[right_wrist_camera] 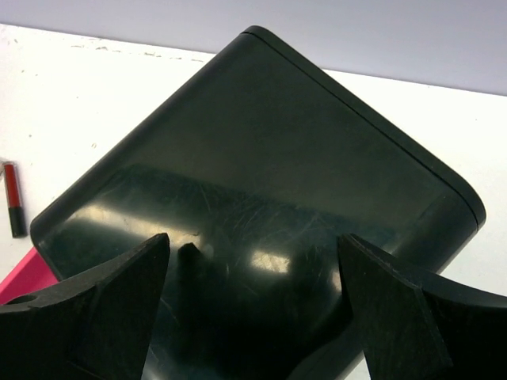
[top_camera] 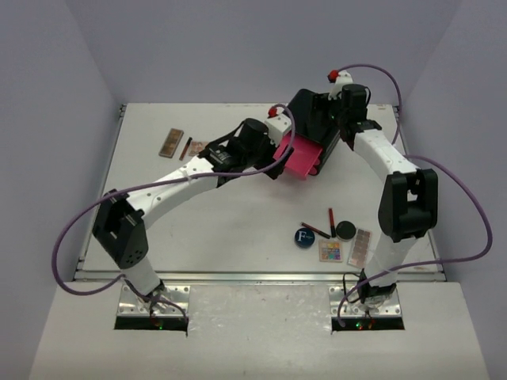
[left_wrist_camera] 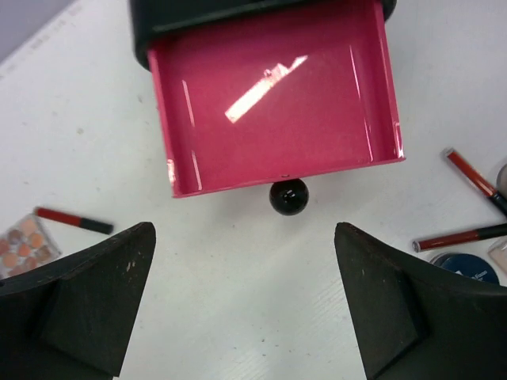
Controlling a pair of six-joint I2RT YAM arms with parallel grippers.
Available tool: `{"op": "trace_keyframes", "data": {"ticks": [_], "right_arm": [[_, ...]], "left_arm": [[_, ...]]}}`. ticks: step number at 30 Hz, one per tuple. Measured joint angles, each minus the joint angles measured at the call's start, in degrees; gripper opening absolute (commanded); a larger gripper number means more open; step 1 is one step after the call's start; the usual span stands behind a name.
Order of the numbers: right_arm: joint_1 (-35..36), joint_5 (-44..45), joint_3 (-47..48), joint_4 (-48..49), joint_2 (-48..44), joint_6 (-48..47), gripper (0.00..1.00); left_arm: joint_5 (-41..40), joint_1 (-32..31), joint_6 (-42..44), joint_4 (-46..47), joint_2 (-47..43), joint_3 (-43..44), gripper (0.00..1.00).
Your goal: Organize the makeup
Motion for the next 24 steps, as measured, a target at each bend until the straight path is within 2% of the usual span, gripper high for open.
{"op": "trace_keyframes", "data": {"ticks": [4, 7, 10, 12, 17, 24], "right_arm": [[0.0, -1.31, -0.28, -1.04, -0.72, 0.48, 0.86], [0.0, -2.52, -0.37, -2.42, -1.49, 1.37, 0.85], [0.0, -3.55, -1.94, -3.2, -3.57, 2.2, 0.84], [0.02, -4.03, -3.09, -3.58, -5.54, 2.54, 0.83], [0.48, -4.73, -4.9, -2.91, -11.38, 2.68, 0.83], [2.17, -5.22, -10.14, -0.53, -18.86, 2.76, 0.82]], "left_arm": [[1.54, 3.68, 0.12, -0.61, -6.16, 2.01, 0.83], [5.56, 13.14, 0.27, -0.03, -9.0, 3.58, 0.68], [6.9, 23.04, 1.78, 1.55, -9.0, 3.3, 0.6], [6.81, 27.52, 2.93, 3.05, -8.04, 1.17, 0.55], [7.78, 31.62, 6.73, 4.92, 0.14, -2.85, 0.49], [10.58, 35.46, 9.13, 1.75, 19.09, 3.63, 0.37]]}}
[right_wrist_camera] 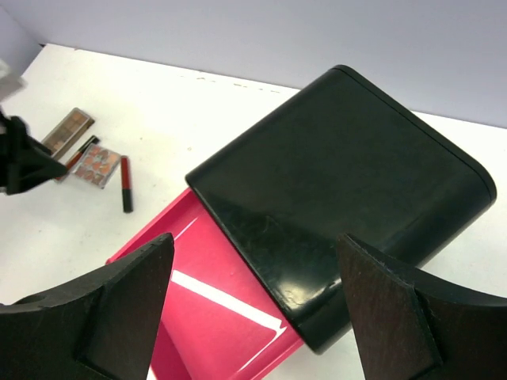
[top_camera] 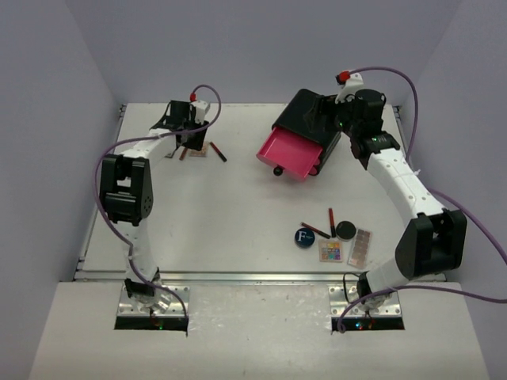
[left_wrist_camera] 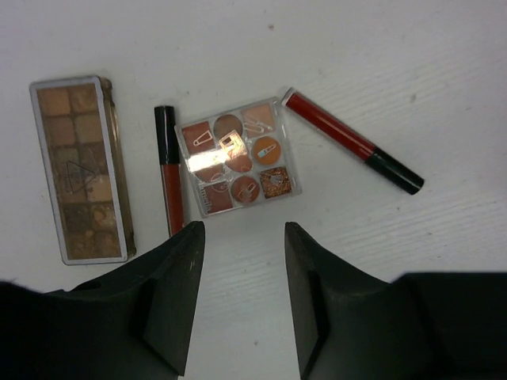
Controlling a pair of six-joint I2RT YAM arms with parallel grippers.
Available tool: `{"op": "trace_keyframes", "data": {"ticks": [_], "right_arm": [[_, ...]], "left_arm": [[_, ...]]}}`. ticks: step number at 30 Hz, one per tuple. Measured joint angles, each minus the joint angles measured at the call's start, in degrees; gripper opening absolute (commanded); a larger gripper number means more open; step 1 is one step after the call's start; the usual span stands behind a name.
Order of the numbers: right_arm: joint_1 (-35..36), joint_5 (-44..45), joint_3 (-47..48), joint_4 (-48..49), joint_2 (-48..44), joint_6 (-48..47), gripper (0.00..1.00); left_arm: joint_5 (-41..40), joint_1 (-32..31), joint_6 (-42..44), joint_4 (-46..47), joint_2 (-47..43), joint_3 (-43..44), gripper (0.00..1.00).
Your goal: Organize the makeup
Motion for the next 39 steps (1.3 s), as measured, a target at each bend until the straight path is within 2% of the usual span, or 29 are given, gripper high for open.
{"op": "trace_keyframes", "data": {"ticks": [4, 16, 21, 39], "right_arm": [[0.81, -0.31, -1.36, 1.06, -1.31, 0.17, 0.82], [1.86, -0.25, -3.73, 2.12, -2.94, 0.4, 0.82], [1.97, -0.23, -3.74, 2.11, -2.96, 0.4, 0.83], [2.33, -0.14, -3.85, 2.11, -3.1, 0.42, 0.84]], "left_arm": [[-0.07, 1.7, 0.47, -1.54, 4.68, 1.91, 0.37], [0.36, 5.08, -0.46, -0.9, 10.94, 9.51, 0.38], [0.33, 5.74, -0.51, -1.46, 14.01, 10.71, 0.34], [2.01, 8.21, -0.57, -3.16, 14.23, 11.13, 0.27]]}}
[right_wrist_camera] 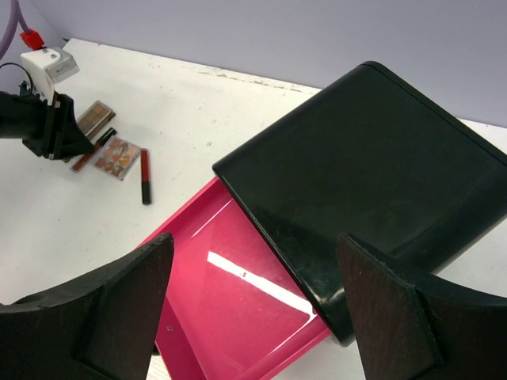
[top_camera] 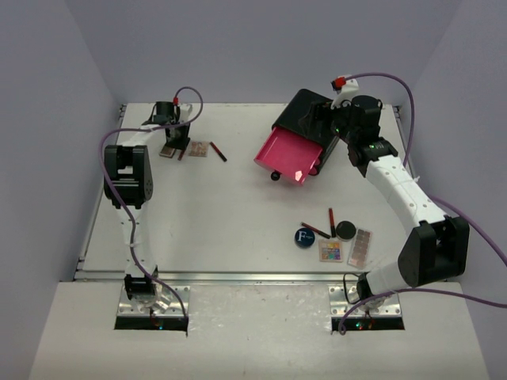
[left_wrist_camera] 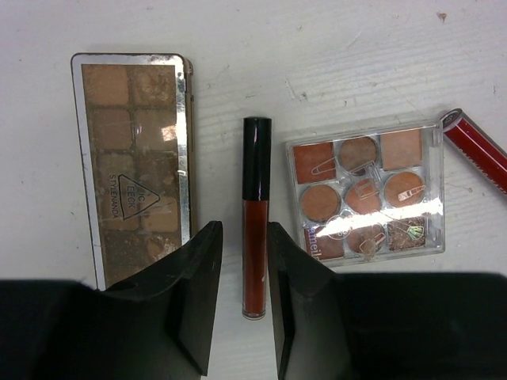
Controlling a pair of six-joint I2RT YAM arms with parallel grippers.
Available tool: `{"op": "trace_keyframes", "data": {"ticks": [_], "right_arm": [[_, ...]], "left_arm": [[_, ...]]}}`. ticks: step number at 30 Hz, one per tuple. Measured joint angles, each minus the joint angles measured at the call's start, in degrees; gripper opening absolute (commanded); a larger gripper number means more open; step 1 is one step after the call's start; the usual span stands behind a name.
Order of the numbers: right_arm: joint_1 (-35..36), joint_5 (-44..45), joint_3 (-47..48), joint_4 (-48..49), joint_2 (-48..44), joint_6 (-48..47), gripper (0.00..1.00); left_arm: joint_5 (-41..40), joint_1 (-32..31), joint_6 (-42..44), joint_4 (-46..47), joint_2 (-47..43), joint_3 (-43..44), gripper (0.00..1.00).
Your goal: Organize the makeup
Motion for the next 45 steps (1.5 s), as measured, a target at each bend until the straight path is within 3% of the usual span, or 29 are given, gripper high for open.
{"op": "trace_keyframes", "data": {"ticks": [7, 10, 11, 23, 31, 35, 40, 45], "right_arm": [[0.0, 0.02, 0.0, 0.02, 0.0, 0.0, 0.84], [0.0, 0.02, -0.02, 0.02, 0.0, -0.02, 0.84], [0.0, 0.02, -0.02, 0.02, 0.0, -0.02, 0.84], [0.0, -0.02, -0.66, -0.13, 0.0, 0.54, 0.88], [-0.01, 0.02, -0.66, -1.51, -0.13, 0.57, 0.92], [-0.83, -0.31, -0.66, -2.13, -0.84, 1.38, 0.93], [-6.54, -1.02, -0.73, -3.13, -2.6, 4.98, 0.93], [-12.97, -0.72, -3.85, -3.89, -6.5, 8.13, 0.93]], "left_arm": [[0.82, 0.0, -0.03, -0.72, 0.44, -1.14, 0.19], [0.88, 0.0, 0.03, -0.62, 0.5, -1.14, 0.01], [0.88, 0.0, 0.04, -0.58, 0.52, -1.14, 0.0], [3.0, -0.04, -5.02, -2.91, 0.04, -0.35, 0.0], [6.44, -1.51, -7.54, -8.4, -6.45, 7.73, 0.0], [6.41, -7.43, -4.66, -9.67, -14.2, 10.19, 0.0], [7.08, -22.7, 1.82, -9.38, -22.09, 10.45, 0.0], [3.51, -36.56, 12.79, -8.51, -23.3, 9.26, 0.0]]}}
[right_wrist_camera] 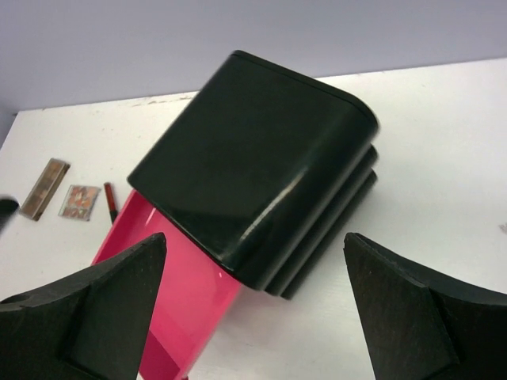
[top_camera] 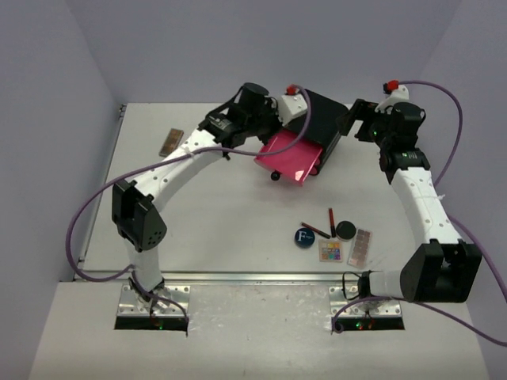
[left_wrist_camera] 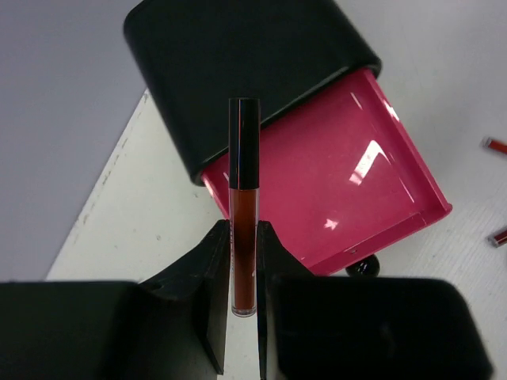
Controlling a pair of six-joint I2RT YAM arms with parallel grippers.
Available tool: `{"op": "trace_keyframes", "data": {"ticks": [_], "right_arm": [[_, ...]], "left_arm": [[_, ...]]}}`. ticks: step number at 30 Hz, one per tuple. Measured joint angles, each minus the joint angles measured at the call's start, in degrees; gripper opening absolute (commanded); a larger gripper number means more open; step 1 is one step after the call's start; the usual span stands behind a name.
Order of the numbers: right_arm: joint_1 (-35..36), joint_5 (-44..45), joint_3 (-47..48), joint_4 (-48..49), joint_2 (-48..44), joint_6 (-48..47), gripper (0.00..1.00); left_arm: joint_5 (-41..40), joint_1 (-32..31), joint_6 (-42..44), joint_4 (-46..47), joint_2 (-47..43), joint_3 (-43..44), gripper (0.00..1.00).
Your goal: Organize the makeup
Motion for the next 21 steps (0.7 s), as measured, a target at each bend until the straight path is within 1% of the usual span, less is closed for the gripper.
{"op": "trace_keyframes", "data": {"ticks": [2, 5, 12, 18, 21], "right_arm": [[-1.73, 0.13, -1.46, -0.33, -1.85, 0.79, 0.93], [-2.53, 0.07, -2.7, -0.64, -3.61, 1.31, 0.93], [-2.47, -1.66, -3.32, -0.53, -4.01, 1.92, 0.93], [-2.46, -2.99, -3.32, -0.46, -3.99, 2.09, 0.93], [-2.46, -3.82, -3.32, -0.44, -3.85, 2.07, 0.94]], "left_arm": [[-2.73, -3.73, 4.96, 0.08, 0.9, -0.33, 0.0], [-4.94, -6.93, 10.45, 0.35, 2.9, -0.46, 0.0], [-9.49, -7.52, 21.01, 5.66, 4.28, -9.17, 0.0], [-12.27, -8.49, 26.48, 8.53, 8.75, -9.35, 0.0], [-12.92, -8.94, 27.51, 10.19, 9.54, -9.35, 0.07]]}}
